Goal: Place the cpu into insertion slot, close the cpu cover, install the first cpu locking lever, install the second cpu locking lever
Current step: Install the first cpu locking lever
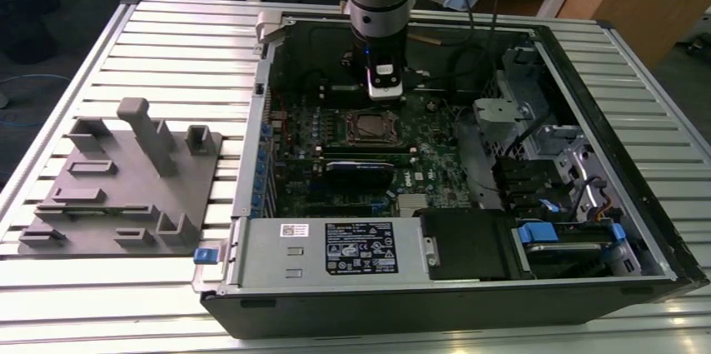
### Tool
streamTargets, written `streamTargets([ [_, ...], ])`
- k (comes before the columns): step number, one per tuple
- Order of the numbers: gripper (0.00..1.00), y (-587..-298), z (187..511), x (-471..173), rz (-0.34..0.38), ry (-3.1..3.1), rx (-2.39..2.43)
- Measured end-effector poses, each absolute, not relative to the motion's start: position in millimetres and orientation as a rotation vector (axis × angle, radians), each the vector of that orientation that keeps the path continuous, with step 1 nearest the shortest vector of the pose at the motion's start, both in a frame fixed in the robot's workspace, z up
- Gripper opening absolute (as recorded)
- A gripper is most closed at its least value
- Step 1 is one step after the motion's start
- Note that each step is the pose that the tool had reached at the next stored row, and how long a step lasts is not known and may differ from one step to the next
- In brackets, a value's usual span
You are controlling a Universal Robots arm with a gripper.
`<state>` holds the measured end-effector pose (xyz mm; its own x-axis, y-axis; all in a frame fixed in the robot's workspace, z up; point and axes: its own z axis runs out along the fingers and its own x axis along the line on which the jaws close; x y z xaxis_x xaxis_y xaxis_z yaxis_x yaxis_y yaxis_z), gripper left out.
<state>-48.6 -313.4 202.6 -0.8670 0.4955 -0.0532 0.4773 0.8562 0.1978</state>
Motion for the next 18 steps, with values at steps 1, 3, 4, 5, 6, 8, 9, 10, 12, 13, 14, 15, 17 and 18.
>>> streamTargets([
  [1,0.10,-313.5,202.7,-48.6,0.272,2.928,0.769],
  [3,0.10,-313.4,202.6,-48.6,0.272,2.928,0.769],
  [4,0.10,-313.4,202.6,-48.6,0.271,2.927,0.769],
  [5,0.10,-313.3,202.5,-48.6,0.269,2.927,0.769],
  [6,0.10,-313.3,202.4,-48.6,0.266,2.927,0.769],
  [8,0.10,-313.4,202.1,-48.6,0.259,2.926,0.768],
  [9,0.10,-313.4,201.9,-48.6,0.257,2.926,0.768],
  [10,0.10,-313.4,201.7,-48.6,0.253,2.925,0.767],
  [12,0.10,-313.4,201.5,-48.6,0.245,2.925,0.766],
  [13,0.10,-313.5,201.5,-48.6,0.245,2.925,0.766],
  [14,0.10,-313.5,201.5,-48.6,0.245,2.925,0.766],
  [15,0.10,-313.5,201.5,-48.6,0.244,2.925,0.766],
  [17,0.10,-313.4,201.5,-48.6,0.244,2.925,0.766],
  [18,0.10,-313.4,201.5,-48.6,0.244,2.925,0.766],
])
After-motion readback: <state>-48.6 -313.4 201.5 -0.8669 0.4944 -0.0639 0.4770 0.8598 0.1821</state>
